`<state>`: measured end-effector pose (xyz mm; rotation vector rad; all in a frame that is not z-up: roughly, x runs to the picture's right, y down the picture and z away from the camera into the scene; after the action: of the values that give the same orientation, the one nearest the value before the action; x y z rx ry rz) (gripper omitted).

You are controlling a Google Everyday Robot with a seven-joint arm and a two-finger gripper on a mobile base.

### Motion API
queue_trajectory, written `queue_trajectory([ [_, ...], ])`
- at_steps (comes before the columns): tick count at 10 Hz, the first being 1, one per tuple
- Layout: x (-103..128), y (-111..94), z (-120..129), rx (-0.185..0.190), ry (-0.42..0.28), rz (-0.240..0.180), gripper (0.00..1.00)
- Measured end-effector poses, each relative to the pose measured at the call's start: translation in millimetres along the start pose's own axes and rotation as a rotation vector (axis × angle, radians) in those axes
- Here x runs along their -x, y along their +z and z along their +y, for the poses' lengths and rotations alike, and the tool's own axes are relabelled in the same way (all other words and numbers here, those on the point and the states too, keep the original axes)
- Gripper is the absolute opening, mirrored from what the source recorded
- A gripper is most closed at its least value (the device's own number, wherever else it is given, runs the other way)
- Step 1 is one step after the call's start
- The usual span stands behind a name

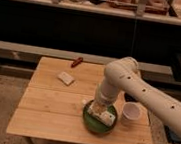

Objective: Move the arm in a circular motion

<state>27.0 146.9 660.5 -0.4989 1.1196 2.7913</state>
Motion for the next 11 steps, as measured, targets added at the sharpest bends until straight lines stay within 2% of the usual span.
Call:
queue_trajectory([
  [2,-45.0,22.4,15.6,-0.016,-0.085,0.041,0.0],
  [3,-68.3,33.7,33.1,-0.013,-0.138,0.04,0.0],
  [5,-89.8,43.8,63.0,-0.001,-0.197,0.015,0.0],
  [6,-97.7,46.2,88.6,0.016,-0.222,-0.011,0.0],
  [7,-99.7,43.6,130.9,0.05,-0.223,-0.054,0.0],
  [8,-96.4,40.5,153.5,0.07,-0.21,-0.075,0.0],
  [10,-71.8,31.0,221.9,0.123,-0.131,-0.131,0.0],
  [11,-59.7,28.7,241.6,0.132,-0.096,-0.149,0.0],
])
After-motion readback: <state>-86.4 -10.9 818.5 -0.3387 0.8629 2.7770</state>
